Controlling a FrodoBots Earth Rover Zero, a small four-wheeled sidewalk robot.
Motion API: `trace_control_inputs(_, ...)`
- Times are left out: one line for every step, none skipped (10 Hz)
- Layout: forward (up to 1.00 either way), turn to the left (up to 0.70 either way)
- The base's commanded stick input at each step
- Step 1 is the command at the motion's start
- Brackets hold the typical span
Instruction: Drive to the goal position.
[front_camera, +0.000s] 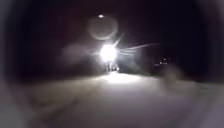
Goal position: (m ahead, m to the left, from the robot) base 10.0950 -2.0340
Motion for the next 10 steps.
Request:
trace_control_inputs(1.00, 0.03)
trace_control_inputs(1.00, 0.03)
trace_control_inputs(1.00, 0.03)
trace_control_inputs(1.00, 0.02)
trace_control_inputs(1.00, 0.02)
trace_control_inputs(1.00, 0.02)
trace_control_inputs(1.00, 0.02)
trace_control_inputs(1.00, 0.02)
trace_control_inputs(1.00, 0.01)
trace_control_inputs(1.00, -0.03)
